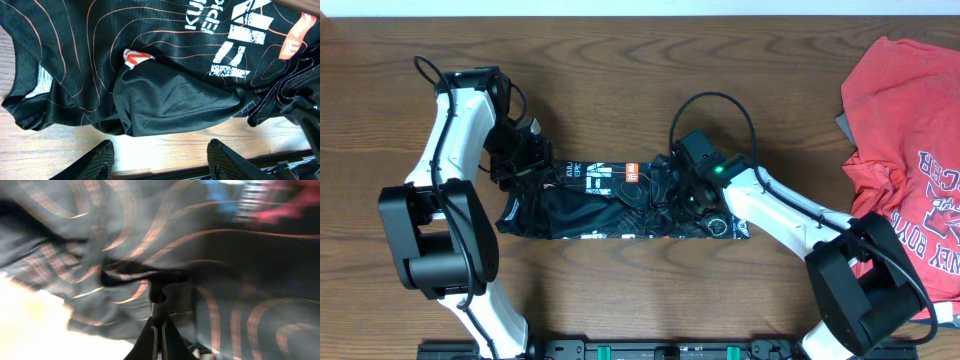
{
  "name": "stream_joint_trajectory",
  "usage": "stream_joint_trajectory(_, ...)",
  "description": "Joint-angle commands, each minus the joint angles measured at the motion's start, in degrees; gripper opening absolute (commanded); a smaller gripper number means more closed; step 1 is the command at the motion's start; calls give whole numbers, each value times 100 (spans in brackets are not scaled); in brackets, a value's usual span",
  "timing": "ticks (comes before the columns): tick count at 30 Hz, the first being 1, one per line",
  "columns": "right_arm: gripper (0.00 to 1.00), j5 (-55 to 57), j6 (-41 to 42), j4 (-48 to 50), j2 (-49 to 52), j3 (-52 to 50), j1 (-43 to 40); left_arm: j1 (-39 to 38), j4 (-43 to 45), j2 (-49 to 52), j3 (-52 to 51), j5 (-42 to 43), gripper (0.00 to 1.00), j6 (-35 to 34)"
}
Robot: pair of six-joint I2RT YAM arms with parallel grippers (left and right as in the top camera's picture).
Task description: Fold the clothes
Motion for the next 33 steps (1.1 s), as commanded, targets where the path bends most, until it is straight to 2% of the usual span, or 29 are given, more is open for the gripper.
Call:
stream_joint_trajectory(1,8,-1523,-1080,17,42,-33,66,-2,-28,0,2,-33,62,-4)
stream_joint_trajectory(3,17,-1871,-1276,22,42,-33,72,-2,-22,0,2,-33,62,-4)
stream_joint_trajectory(4,27,-1969,-1342,22,42,-33,81,-2,-15,0,2,-33,61,-4)
stream_joint_trajectory(5,48,-1967,-1346,22,39,-33,90,-2,-13,0,2,-33,61,-4)
stream_joint_trajectory(6,57,-1963,-1349,24,42,-33,96,-2,-13,0,2,-33,62,-4)
stream_joint_trajectory(15,62,-1281,-1143,35,-81,105,22,-2,-17,0,2,-33,62,-4)
stream_joint_trajectory(23,64,-181,-634,-50,-1010,297,-262,-2,15,0,2,-129,62,-2)
stream_joint_trajectory(24,64,24,-514,-120,-1147,297,-328,-2,39,0,2,-227,73,-2)
stream_joint_trajectory(28,69,780,-111,-540,-1405,295,-575,-2,203,0,2,-734,79,-2)
stream_joint_trajectory(33,71,981,-70,-1049,-1379,273,-887,0,476,7,2,-1150,87,7)
